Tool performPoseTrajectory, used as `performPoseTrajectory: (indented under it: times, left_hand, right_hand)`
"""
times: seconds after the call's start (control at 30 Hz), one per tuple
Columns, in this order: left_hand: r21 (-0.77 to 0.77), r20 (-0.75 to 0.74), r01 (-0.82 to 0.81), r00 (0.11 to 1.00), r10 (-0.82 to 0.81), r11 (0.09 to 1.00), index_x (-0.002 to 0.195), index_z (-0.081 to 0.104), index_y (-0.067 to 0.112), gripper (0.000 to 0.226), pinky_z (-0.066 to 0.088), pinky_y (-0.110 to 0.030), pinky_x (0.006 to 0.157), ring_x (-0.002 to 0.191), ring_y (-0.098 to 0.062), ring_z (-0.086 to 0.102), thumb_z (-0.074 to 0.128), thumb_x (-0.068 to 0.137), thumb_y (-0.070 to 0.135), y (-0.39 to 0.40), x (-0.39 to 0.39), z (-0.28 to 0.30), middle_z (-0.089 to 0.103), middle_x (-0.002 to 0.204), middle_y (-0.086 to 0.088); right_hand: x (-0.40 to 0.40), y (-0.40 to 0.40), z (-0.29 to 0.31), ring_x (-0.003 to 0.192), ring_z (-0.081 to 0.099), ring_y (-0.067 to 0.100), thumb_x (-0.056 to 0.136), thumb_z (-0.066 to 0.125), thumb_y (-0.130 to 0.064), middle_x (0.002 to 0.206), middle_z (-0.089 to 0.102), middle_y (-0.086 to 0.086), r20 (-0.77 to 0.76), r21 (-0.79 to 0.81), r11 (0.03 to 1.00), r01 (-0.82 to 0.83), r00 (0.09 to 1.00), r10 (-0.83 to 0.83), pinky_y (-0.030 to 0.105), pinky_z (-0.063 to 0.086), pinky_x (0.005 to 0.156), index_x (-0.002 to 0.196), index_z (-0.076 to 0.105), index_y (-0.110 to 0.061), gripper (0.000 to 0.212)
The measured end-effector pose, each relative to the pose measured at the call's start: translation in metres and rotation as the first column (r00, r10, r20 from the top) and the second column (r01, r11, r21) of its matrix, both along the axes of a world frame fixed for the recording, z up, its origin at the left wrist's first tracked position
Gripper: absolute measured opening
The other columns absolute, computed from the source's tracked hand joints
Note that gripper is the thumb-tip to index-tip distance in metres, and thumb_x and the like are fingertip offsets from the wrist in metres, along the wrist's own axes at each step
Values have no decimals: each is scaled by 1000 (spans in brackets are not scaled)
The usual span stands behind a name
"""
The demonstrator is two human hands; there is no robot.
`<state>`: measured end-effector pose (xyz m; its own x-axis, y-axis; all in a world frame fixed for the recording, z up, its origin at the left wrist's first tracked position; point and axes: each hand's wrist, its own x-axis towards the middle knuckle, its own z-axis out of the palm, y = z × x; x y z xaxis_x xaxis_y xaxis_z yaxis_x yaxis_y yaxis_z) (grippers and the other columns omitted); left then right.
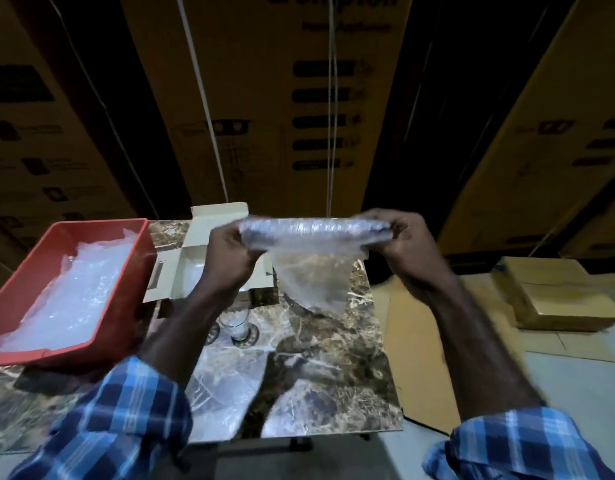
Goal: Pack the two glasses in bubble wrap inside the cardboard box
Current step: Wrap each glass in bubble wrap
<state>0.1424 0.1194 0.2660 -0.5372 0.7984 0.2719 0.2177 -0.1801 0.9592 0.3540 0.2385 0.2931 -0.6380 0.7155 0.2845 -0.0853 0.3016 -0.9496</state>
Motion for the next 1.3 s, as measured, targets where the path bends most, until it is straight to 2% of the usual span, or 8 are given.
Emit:
performPoseTrajectory:
  times: [0.23,0.4,0.53,0.63,0.83,0.97,1.13,1.3]
  left_hand:
    - [-267,66,25,998,-7,963,82,80,28,37,56,-20,80,92,-6,72,66,85,-7,-75,12,-96,78,94,9]
    - [-322,132,28,991,16,946,103,74,8,31,56,-28,89,100,-15,72,72,72,9,-114,23,-141,77,103,-1]
    - [-566,293,34,942,162,824,80,72,6,20,54,-22,60,62,-7,69,69,81,-14,-112,36,-158,74,67,0]
    - [-617,485,182,854,187,766,86,72,-12,7,48,-38,66,73,-30,65,70,84,-6,-102,34,-161,73,82,-23]
    - [-564,490,98,839,237,820,98,67,4,26,54,-39,65,87,-43,70,78,76,10,-87,27,-157,73,97,-19]
    - [-535,471,89,857,209,840,100,67,-4,16,56,-29,57,80,-33,66,72,85,-2,-84,22,-159,71,97,-24]
    - [-511,310,99,948,75,854,61,69,16,28,51,-26,78,78,-17,67,75,84,1,-88,9,-169,69,66,0]
    - [-528,313,163,950,13,834,71,59,15,23,39,-26,59,57,-18,50,68,92,16,-91,-1,-184,55,55,-6]
  right_hand:
    - [15,-51,-90,96,72,26,87,71,-4,97,77,6,202,-210,967,-145,961,187,37,56,85,93,79,-8,11]
    - [4,-86,-145,96,69,3,89,60,12,96,75,-19,406,-295,950,-104,886,223,30,53,87,85,77,-41,56]
    - [1,-84,-172,86,70,32,79,38,27,86,74,-3,416,-430,903,13,890,185,25,43,58,83,70,-21,58]
    - [-1,-81,-175,68,60,27,82,41,20,81,69,-4,445,-421,907,20,875,188,24,31,47,80,70,-23,51]
    - [-3,-80,-188,81,73,18,96,65,-8,85,76,0,478,-372,928,19,861,174,29,52,70,88,74,-14,13]
    - [-4,-83,-187,66,69,11,98,61,-8,82,77,3,482,-420,905,64,861,163,19,48,58,96,76,-5,16]
    - [-10,-79,-202,64,61,23,97,47,9,63,71,1,357,-679,699,223,933,49,27,40,54,67,79,-17,51]
    - [-4,-80,-236,55,52,23,94,50,-8,75,63,13,280,-904,309,295,956,-90,34,43,54,93,65,-4,16]
